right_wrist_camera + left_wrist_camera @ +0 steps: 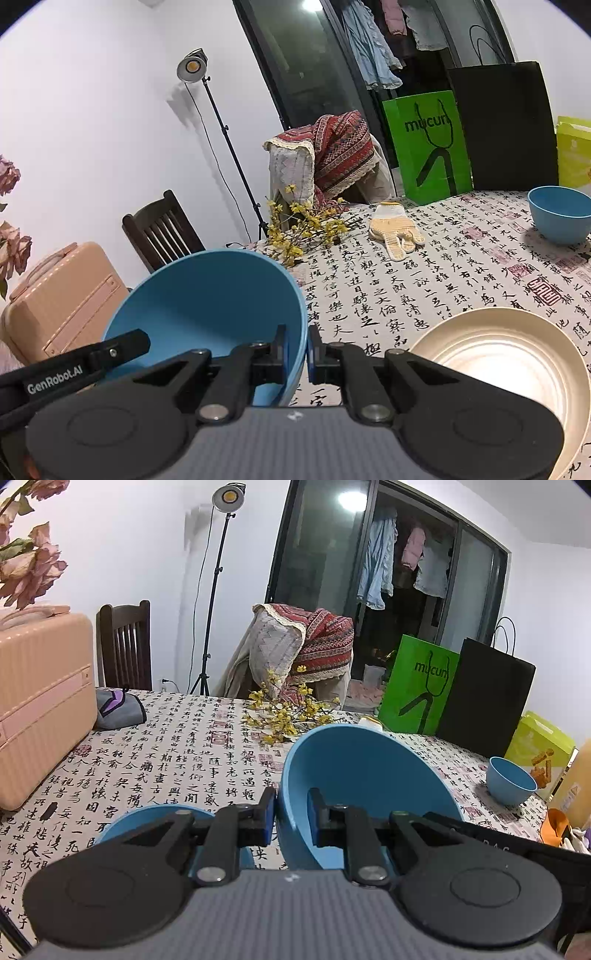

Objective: Organize plates and bowls
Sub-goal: 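Carry the held blue bowl toward the blue bowl beside the pink suitcase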

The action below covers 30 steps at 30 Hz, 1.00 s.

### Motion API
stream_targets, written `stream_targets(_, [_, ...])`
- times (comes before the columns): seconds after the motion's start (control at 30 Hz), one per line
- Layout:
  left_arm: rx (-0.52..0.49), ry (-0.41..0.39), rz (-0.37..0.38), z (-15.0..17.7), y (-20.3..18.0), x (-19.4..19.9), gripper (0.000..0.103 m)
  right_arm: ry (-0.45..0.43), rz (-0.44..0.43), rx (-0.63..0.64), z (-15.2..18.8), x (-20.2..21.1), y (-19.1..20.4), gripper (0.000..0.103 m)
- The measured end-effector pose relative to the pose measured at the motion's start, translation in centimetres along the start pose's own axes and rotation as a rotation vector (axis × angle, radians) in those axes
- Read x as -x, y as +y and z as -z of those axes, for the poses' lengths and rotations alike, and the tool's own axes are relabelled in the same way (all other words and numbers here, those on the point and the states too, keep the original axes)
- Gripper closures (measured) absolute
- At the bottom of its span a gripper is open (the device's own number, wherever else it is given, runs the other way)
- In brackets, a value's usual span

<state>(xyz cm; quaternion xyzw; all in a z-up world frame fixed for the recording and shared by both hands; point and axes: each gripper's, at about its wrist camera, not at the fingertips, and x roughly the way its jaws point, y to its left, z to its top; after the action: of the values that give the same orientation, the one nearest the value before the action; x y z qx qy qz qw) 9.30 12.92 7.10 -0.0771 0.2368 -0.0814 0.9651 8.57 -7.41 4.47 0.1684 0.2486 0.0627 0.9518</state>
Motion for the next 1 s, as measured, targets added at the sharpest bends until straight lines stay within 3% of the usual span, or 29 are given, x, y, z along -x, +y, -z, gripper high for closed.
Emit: stream_targets(1.0, [-0.001, 0.003, -0.014, -0.7, 4.7, 0.6, 0.085, 0.015, -0.022, 0.018, 0.9, -1.7, 4.6, 0.093])
